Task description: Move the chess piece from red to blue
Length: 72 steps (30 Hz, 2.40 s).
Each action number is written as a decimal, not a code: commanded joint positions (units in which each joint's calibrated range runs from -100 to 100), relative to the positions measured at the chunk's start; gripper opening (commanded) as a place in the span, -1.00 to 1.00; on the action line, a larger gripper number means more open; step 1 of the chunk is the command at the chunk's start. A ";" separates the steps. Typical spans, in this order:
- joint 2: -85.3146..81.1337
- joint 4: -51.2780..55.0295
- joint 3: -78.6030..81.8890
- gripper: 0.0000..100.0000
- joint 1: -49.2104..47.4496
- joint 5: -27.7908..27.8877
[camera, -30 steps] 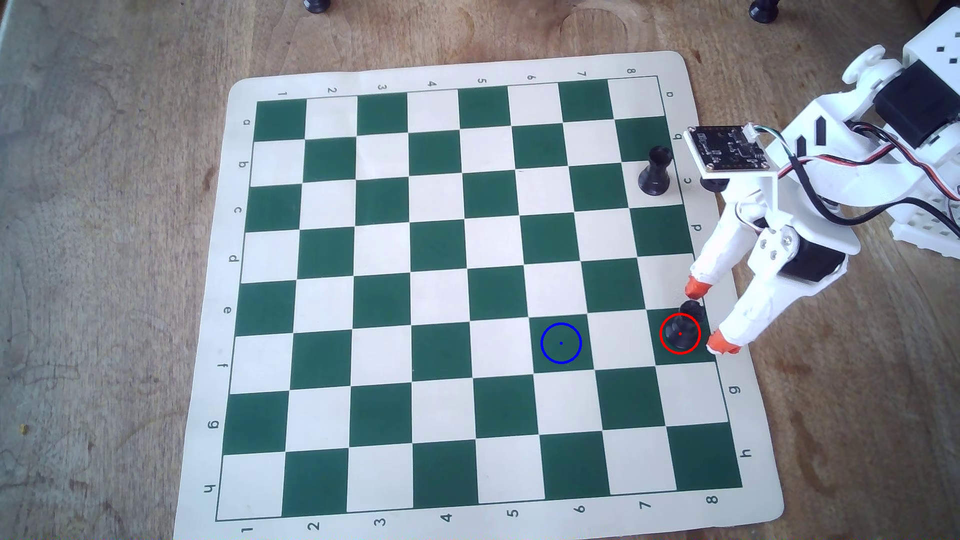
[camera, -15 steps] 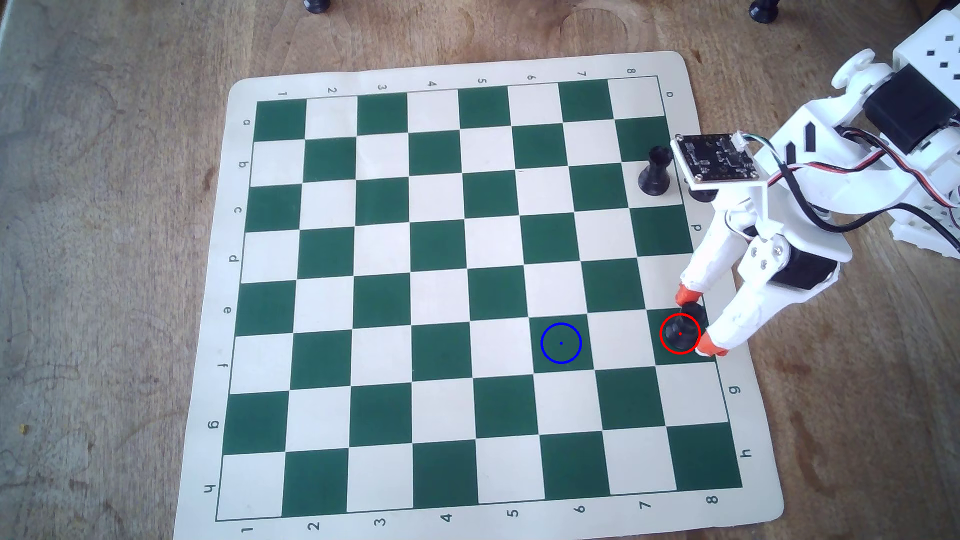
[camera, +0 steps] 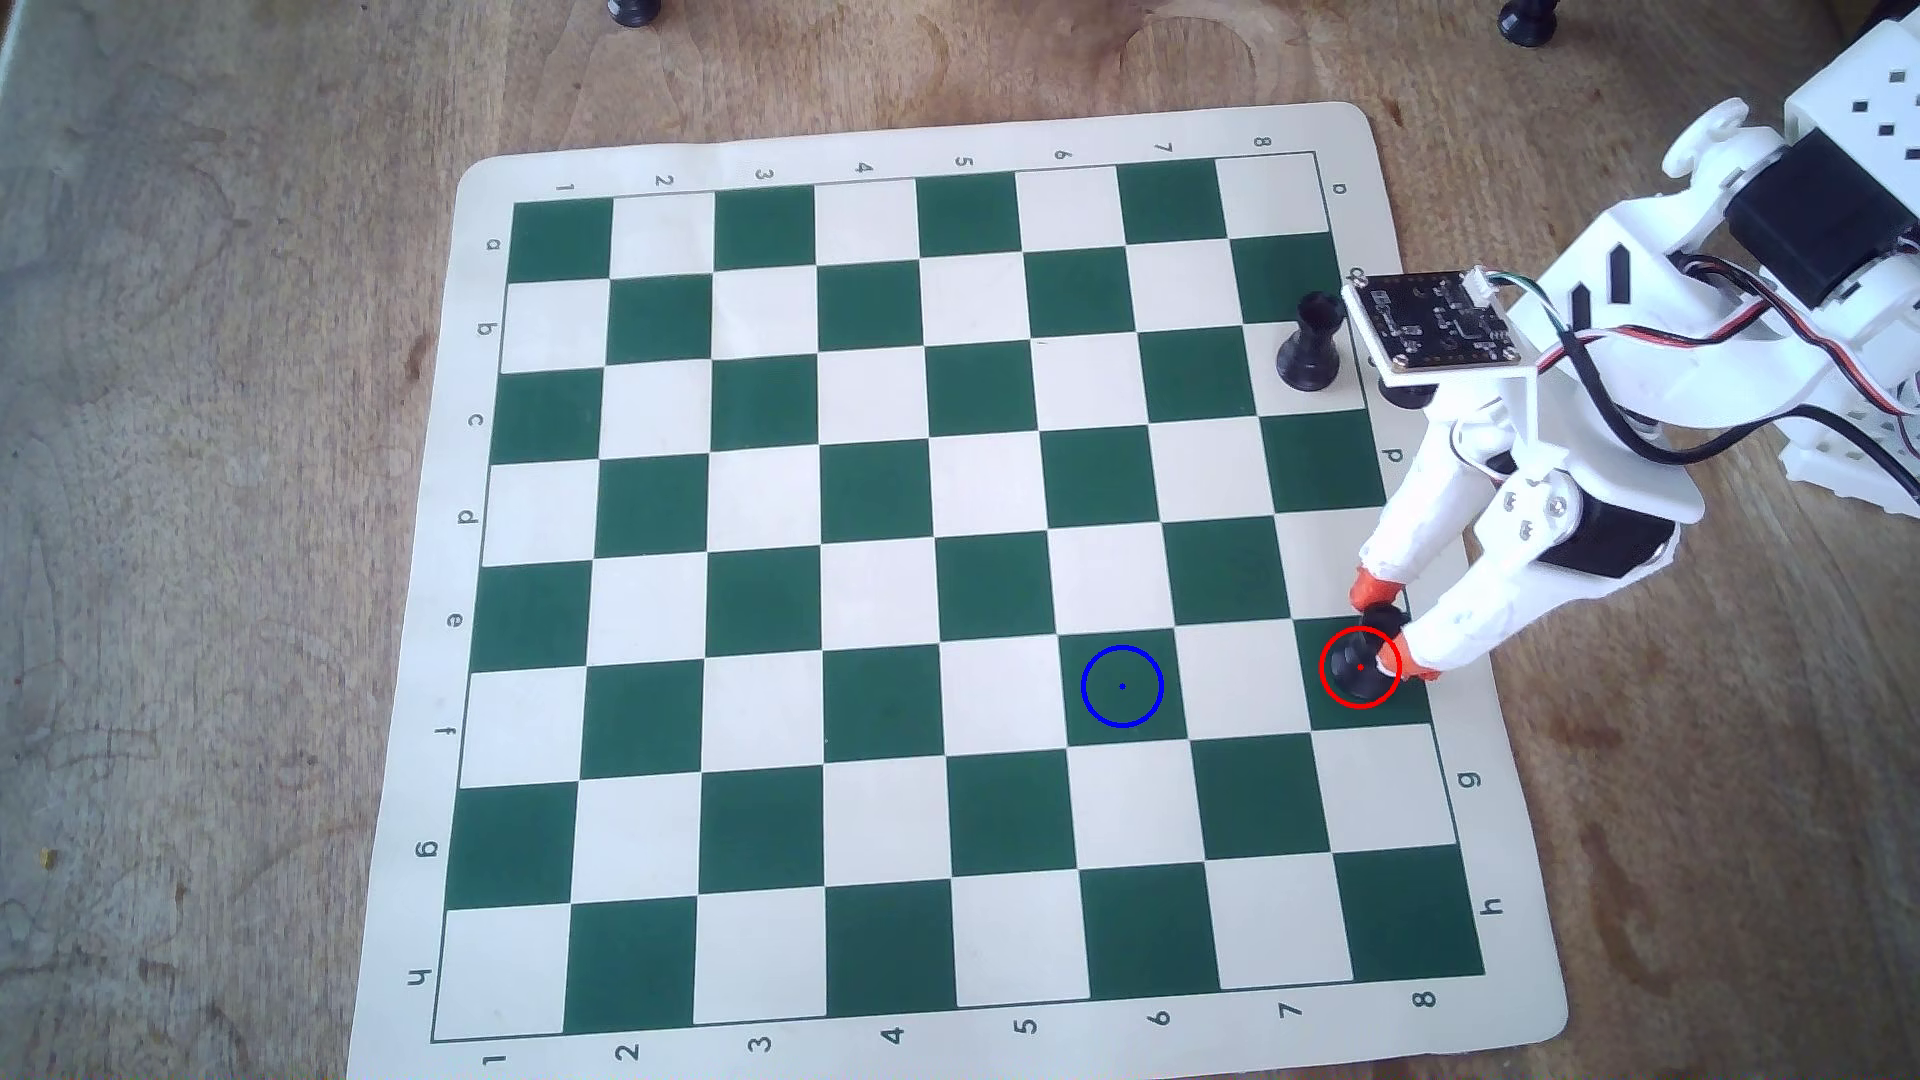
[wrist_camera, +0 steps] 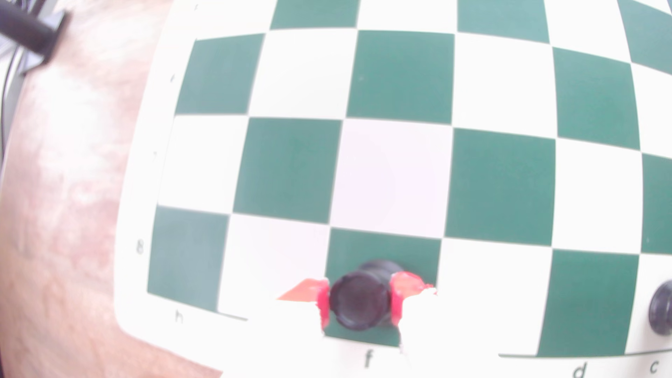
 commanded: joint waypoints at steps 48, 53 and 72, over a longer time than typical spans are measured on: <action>27.55 15.81 -51.40 -0.99 7.95 1.86; 31.11 15.57 -52.67 -0.99 7.24 2.93; 38.33 13.03 -56.02 -0.99 6.38 3.08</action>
